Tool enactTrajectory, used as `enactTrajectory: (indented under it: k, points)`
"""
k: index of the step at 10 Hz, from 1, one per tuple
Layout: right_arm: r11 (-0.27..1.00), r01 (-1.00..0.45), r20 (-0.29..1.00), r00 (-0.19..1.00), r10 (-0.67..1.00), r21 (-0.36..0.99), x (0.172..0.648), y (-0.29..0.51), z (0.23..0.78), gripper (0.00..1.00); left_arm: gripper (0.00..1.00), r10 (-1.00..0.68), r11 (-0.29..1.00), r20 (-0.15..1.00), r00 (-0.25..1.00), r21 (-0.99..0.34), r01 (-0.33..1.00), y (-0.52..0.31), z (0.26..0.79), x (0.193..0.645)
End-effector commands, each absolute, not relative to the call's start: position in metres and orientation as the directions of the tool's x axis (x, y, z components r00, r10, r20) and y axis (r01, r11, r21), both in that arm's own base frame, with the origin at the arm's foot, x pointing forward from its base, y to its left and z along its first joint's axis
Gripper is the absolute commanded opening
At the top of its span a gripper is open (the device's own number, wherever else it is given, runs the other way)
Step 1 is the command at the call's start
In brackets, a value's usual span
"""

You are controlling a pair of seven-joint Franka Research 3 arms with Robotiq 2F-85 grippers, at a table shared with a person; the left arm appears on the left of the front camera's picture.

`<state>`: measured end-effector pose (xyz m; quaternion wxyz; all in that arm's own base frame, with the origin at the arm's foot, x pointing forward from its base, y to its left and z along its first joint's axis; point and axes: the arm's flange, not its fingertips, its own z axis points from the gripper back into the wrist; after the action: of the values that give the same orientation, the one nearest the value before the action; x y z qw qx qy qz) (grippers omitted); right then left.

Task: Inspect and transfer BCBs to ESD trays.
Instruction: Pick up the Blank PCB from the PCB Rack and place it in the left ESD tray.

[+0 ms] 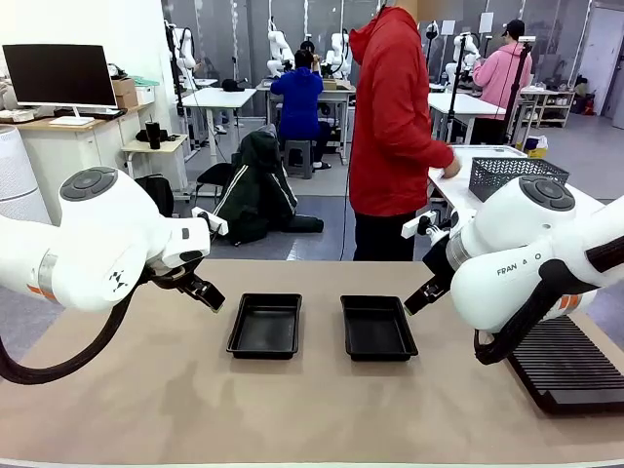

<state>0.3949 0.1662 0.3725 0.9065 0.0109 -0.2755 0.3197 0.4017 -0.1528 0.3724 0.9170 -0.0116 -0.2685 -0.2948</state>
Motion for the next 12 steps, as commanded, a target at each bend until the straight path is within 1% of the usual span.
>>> enactTrajectory:
  k: [1, 5, 7, 9, 10, 11, 12]
  points:
    - [0.795, -0.586, 0.506, 0.644, 0.574, -0.156, 0.395, 0.166, 0.373, 1.00, 1.00, -0.533, 0.827, 0.499, 0.683, 0.136, 0.545, -0.152, 0.372, 0.402]
    - [0.795, -0.586, 0.506, 0.644, 0.574, -0.156, 0.395, 0.166, 0.373, 1.00, 1.00, -0.535, 0.825, 0.499, 0.681, 0.137, 0.548, -0.153, 0.372, 0.402]
    - [0.778, -0.616, 0.511, 0.631, 0.583, -0.127, 0.372, 0.139, 0.442, 1.00, 1.00, -0.501, 0.833, 0.521, 0.691, 0.072, 0.549, -0.126, 0.446, 0.378]
    - [0.792, -0.610, 0.514, 0.681, 0.522, 0.004, 0.352, 0.128, 0.513, 1.00, 1.00, -0.437, 0.841, 0.530, 0.727, -0.045, 0.538, -0.107, 0.505, 0.357]
    - [0.795, -0.601, 0.513, 0.709, 0.484, 0.081, 0.349, 0.117, 0.553, 1.00, 1.00, -0.416, 0.846, 0.517, 0.748, -0.082, 0.527, -0.097, 0.537, 0.350]
    - [0.806, -0.575, 0.504, 0.743, 0.441, 0.142, 0.345, 0.106, 0.584, 1.00, 1.00, -0.383, 0.853, 0.503, 0.775, -0.129, 0.506, -0.086, 0.562, 0.343]
    - [0.810, -0.545, 0.477, 0.783, 0.399, 0.217, 0.338, 0.094, 0.611, 1.00, 1.00, -0.360, 0.865, 0.480, 0.800, -0.150, 0.479, -0.072, 0.584, 0.333]
